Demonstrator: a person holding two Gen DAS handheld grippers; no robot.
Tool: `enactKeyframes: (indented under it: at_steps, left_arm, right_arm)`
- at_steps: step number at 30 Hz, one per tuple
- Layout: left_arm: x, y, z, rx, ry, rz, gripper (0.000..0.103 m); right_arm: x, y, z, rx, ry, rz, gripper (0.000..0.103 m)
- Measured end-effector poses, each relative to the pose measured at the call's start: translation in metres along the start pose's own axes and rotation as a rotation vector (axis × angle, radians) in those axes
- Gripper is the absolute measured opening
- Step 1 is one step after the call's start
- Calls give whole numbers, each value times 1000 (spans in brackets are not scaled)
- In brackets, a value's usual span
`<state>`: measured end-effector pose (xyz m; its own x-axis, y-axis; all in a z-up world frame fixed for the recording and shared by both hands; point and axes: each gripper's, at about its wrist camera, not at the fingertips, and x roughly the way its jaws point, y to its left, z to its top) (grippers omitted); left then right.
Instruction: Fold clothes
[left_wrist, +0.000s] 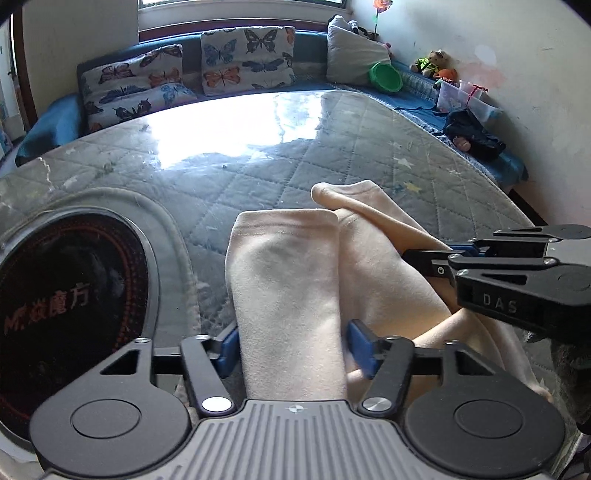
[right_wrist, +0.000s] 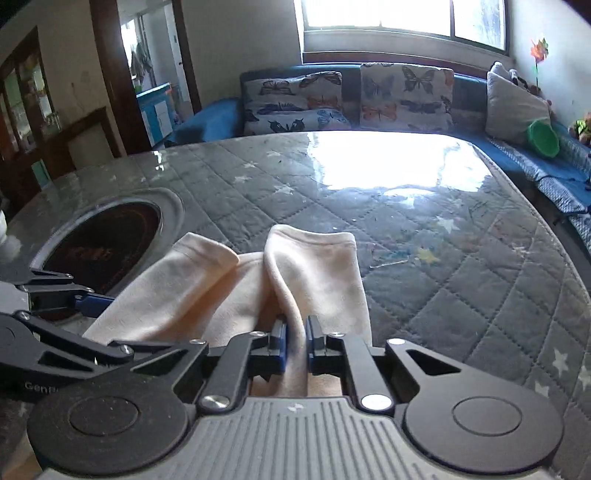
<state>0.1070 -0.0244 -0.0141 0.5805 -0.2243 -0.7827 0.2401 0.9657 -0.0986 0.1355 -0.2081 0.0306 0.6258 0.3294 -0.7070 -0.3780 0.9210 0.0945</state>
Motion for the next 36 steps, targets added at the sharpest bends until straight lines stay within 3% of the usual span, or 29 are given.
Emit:
enactKeyframes:
  at_steps: [2, 10, 18, 36]
  left_arm:
    - [-1, 0, 0, -4, -3, -2, 46]
    - [-10, -12, 0, 19, -26, 70, 31]
    - [-14, -33, -4, 81, -44, 175, 29]
    - [-18, -35, -6, 82, -46, 205, 30]
  right_arm:
    - [-2, 4, 0, -22, -5, -19, 8]
    - [-15, 12, 2, -90, -41, -76, 7]
    - [-25, 5, -3, -94, -59, -104, 7]
    - [-69, -45, -31, -28, -98, -254, 7]
